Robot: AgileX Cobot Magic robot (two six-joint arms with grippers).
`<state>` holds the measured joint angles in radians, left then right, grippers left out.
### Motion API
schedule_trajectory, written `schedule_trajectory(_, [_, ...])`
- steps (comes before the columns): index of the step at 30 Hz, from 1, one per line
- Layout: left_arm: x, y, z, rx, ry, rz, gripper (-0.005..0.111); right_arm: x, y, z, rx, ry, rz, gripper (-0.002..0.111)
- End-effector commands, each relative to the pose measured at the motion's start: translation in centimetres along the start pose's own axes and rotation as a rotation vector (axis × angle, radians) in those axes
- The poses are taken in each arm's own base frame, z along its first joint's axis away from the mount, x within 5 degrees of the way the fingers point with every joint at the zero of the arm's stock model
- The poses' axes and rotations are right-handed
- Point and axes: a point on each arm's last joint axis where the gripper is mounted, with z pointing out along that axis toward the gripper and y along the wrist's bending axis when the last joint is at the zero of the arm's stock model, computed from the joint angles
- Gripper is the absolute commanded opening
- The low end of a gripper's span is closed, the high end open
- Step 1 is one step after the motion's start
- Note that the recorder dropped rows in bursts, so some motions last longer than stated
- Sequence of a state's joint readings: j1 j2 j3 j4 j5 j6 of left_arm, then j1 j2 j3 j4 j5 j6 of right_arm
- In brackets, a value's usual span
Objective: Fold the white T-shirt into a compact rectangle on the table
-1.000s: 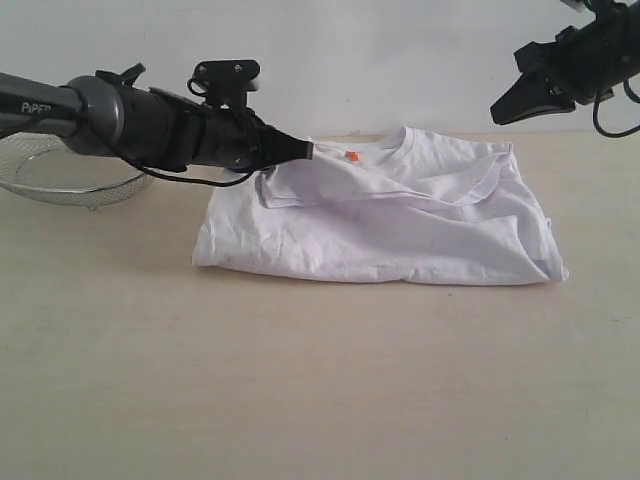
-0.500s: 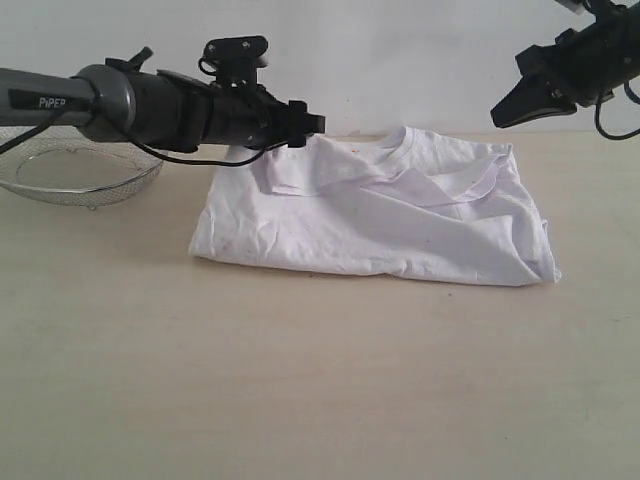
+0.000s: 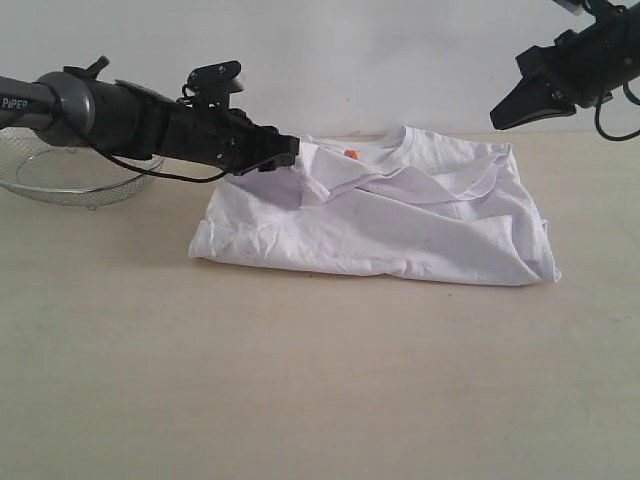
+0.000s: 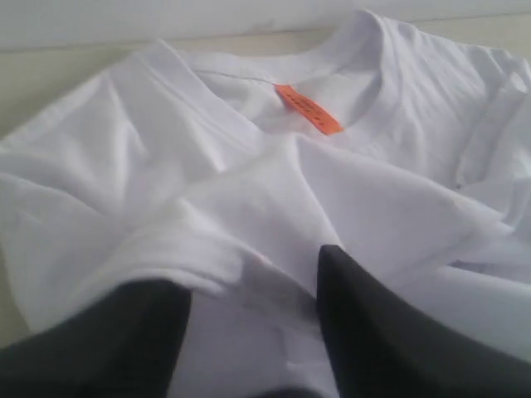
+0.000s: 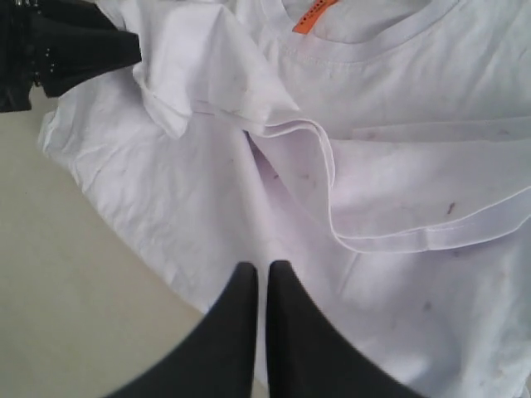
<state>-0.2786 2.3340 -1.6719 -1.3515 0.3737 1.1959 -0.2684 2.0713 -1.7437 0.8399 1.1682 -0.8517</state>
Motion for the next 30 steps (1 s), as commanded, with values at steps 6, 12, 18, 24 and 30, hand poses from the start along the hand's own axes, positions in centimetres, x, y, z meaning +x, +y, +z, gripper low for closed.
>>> schedule_trajectory(6, [1.6, 0.3, -0.5, 0.017, 0.195, 0.032, 0.052, -0.1, 0.7, -0.7, -0.019, 0.01, -0.019, 0.0])
schedule_trajectory(12, [2.1, 1.7, -2.3, 0.001, 0.349, 0.07, 0.047, -0.1, 0.8, -0.7, -0.029, 0.019, -0.019, 0.0])
schedule_trajectory(18, [1.5, 1.2, -3.8, 0.058, 0.4, 0.069, 0.034, 0.0, 0.8, -0.7, -0.029, 0.023, -0.012, 0.0])
schedule_trajectory(24, [1.6, 0.7, -4.6, 0.093, 0.47, 0.108, 0.005, 1.2, 0.1, -0.1, 0.102, 0.173, 0.062, 0.0])
schedule_trajectory(30, [1.8, 0.7, -4.4, 0.087, 0.479, 0.086, 0.005, 1.6, 1.9, 2.1, 0.18, 0.303, 0.059, 0.0])
